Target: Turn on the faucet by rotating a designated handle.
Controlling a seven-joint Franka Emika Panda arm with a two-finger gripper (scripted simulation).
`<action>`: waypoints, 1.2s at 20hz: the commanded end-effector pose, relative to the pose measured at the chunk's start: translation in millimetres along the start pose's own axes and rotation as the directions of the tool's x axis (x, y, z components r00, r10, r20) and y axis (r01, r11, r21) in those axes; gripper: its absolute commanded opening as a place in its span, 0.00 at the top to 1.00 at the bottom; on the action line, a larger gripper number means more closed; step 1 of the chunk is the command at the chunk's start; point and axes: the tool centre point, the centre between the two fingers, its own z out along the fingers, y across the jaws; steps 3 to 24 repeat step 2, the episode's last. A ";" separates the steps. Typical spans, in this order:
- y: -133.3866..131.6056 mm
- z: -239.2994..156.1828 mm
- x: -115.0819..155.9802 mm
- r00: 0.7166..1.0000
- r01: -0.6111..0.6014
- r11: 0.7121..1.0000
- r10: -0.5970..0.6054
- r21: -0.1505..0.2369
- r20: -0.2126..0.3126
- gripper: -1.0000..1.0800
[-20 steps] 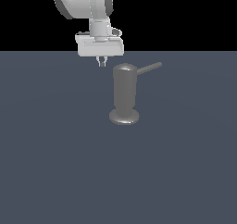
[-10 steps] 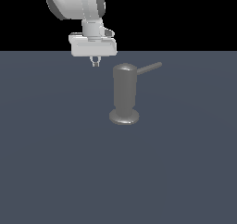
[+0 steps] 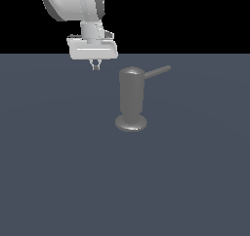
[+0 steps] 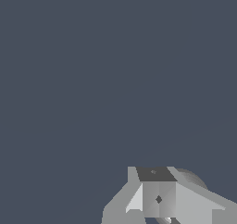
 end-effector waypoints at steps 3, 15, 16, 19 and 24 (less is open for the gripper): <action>-4.7 0.2 3.4 1.000 -0.001 1.000 0.001 0.000 0.000 1.00; -4.7 0.2 3.4 1.000 -0.001 1.000 0.001 0.000 0.000 1.00; -4.7 0.2 3.4 1.000 -0.001 1.000 0.001 0.000 0.000 1.00; -4.7 0.2 3.4 1.000 -0.001 1.000 0.001 0.000 0.000 1.00; -4.7 0.2 3.4 1.000 -0.001 1.000 0.001 0.000 0.000 1.00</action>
